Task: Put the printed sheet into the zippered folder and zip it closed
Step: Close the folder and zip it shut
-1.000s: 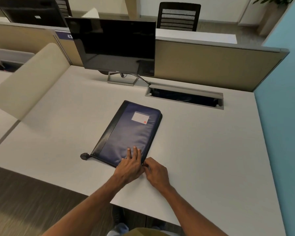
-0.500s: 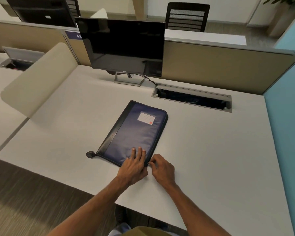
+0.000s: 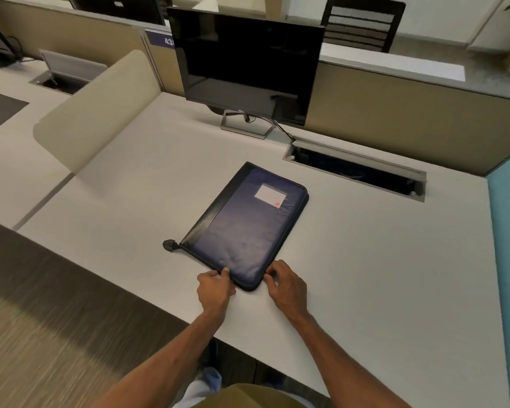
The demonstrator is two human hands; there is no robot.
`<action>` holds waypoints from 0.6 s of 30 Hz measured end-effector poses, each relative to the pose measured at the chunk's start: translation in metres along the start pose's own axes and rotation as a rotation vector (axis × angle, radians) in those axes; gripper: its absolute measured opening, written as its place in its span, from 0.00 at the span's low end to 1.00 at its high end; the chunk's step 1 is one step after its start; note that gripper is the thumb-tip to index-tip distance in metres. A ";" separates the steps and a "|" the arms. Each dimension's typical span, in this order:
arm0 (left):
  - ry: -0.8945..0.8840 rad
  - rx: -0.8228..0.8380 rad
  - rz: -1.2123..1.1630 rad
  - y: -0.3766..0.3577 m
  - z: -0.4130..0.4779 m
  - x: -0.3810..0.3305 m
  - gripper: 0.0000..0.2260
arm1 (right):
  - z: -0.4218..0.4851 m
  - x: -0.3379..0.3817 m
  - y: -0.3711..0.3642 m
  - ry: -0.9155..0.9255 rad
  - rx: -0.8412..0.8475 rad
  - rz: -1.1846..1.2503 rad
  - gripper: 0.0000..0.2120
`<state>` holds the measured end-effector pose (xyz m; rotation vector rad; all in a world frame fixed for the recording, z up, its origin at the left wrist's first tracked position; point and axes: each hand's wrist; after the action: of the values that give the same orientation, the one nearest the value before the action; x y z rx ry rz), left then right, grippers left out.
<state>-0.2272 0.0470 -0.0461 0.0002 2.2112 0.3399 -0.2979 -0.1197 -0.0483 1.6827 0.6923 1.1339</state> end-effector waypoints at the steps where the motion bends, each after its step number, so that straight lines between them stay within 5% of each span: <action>1: 0.024 0.010 -0.025 -0.006 -0.003 0.002 0.13 | -0.001 0.001 -0.001 0.003 0.008 0.012 0.06; 18: 0.165 0.113 -0.289 -0.006 -0.004 0.003 0.12 | -0.013 0.006 -0.004 -0.104 -0.020 0.235 0.03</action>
<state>-0.2315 0.0401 -0.0474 -0.2924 2.3500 0.0555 -0.3070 -0.1078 -0.0479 1.8266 0.4241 1.2006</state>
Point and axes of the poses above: each hand's wrist, its own z-axis towards the middle knuckle, its own y-axis out of the back of the hand, x = y × z, and after that the axes turned 15 degrees about -z, right-handed
